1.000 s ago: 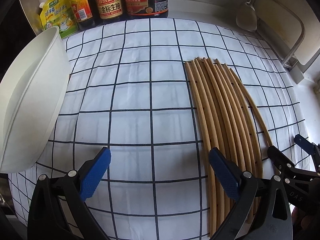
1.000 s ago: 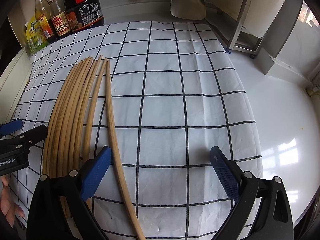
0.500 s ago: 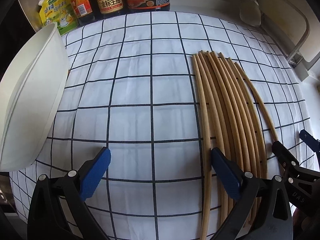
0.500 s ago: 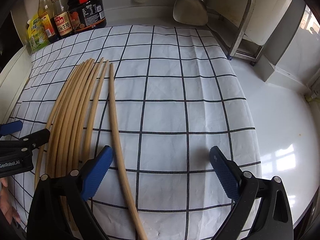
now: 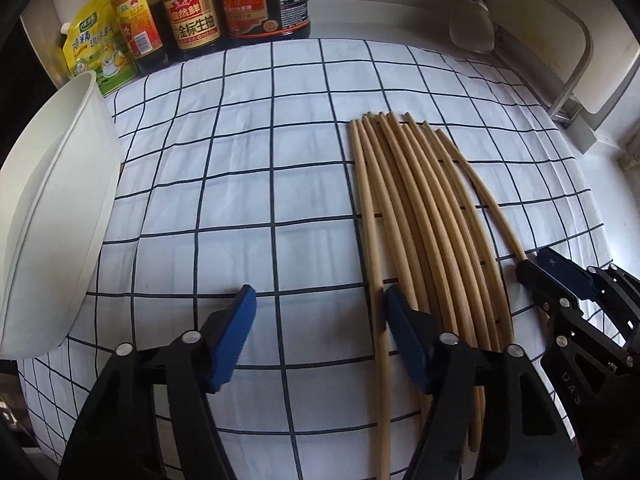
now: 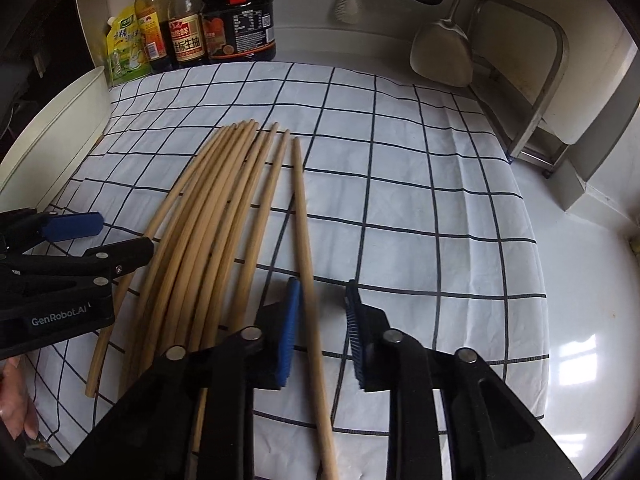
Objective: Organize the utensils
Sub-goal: 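Grasp one wooden chopstick with the left tool while the right tool grasps another, then carry the held chopstick into the white bowl with the left tool while the right tool carries its own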
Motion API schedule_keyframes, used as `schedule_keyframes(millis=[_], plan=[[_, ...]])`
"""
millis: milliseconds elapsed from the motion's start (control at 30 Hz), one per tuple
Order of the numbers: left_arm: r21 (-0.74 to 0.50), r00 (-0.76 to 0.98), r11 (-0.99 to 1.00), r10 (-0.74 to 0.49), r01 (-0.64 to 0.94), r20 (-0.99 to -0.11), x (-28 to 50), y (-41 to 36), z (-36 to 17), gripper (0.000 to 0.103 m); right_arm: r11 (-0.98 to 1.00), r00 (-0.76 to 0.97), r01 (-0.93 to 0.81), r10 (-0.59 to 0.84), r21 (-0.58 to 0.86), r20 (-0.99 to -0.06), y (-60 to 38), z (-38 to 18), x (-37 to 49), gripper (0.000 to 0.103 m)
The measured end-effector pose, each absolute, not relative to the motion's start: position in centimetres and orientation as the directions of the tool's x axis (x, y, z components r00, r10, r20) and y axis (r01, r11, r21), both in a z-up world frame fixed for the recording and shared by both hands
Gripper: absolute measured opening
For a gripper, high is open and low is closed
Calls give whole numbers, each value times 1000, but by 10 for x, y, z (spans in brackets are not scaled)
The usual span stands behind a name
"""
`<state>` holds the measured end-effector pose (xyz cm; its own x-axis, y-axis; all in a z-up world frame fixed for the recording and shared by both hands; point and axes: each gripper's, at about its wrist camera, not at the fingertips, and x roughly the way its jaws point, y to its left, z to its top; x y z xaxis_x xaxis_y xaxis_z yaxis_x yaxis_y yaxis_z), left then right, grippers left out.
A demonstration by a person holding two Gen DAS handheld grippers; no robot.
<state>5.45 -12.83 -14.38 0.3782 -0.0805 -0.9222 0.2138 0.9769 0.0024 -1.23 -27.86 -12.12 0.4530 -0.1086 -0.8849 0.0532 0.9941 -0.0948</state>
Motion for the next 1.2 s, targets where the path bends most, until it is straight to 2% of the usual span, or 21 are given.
schedule_keyframes(millis=[100,133,167,433,667,1200], plan=[[-2,370,969,-96,247,-924,52,-134,-141,28,994,447,46,-106,-95,-888,-273,-122,-11,7],[1,367,968,-94,250,-925,52,-135,-141,15,994,446,50,-106,-94,-889,-273,-122,-11,7],[-6,361,967,-101,256,-927,52,-135,-141,7,995,444,55,-103,-88,-890,-273,-121,-11,7],[-17,327,965,-105,262,-939,61,-120,-138,7,990,437,138,-34,30,-899,-290,-115,-12,6],[-33,346,962,-130,271,-929,63,-107,-113,7,978,454,192,-15,81,-891,-293,-92,-20,6],[-55,441,930,-224,364,-869,56,-64,-29,7,969,557,221,-34,109,-830,-240,-16,-18,6]])
